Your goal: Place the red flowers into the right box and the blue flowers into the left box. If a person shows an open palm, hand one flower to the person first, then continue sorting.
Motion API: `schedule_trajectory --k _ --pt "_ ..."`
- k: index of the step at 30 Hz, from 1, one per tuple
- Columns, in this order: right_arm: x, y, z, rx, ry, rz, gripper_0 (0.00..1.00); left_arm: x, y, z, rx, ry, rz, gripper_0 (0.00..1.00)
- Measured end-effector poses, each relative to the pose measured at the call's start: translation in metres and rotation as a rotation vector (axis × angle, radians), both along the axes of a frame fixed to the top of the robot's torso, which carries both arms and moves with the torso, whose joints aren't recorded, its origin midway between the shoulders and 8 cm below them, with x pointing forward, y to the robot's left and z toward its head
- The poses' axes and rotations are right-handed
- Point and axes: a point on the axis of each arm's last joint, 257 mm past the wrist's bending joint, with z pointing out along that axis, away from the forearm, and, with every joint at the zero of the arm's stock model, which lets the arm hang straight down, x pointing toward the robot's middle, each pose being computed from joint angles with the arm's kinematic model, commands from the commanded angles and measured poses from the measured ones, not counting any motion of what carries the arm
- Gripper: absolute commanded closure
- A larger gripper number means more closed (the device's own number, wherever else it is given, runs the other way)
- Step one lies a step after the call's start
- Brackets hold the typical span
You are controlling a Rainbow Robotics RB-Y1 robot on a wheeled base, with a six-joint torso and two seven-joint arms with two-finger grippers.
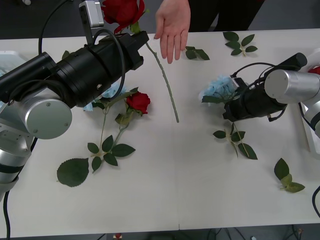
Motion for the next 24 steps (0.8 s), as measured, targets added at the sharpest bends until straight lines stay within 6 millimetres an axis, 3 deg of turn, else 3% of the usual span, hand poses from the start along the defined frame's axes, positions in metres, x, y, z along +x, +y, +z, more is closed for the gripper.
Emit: schedule_trajectory --k 5,17,21,24 --pt "0.0010 0.0008 0.0015 0.001 -0.003 0.001 0.46 0.0001 0.0001 -0.0002 0.000 0.000 0.000 1.00" --pt "0.0014 0.0009 0.0020 0.001 -0.004 0.001 0.45 0.0003 0.0002 -0.0003 0.000 0.001 0.001 1.00" --pt "0.0017 0.0010 0.0021 0.001 -0.005 0.001 0.47 0.0003 0.0002 -0.0004 0.000 0.001 0.001 1.00" --pt "0.0022 0.0009 0.0023 0.001 -0.007 0.001 0.54 0.0003 0.0002 -0.0004 0.000 0.001 0.001 1.00"
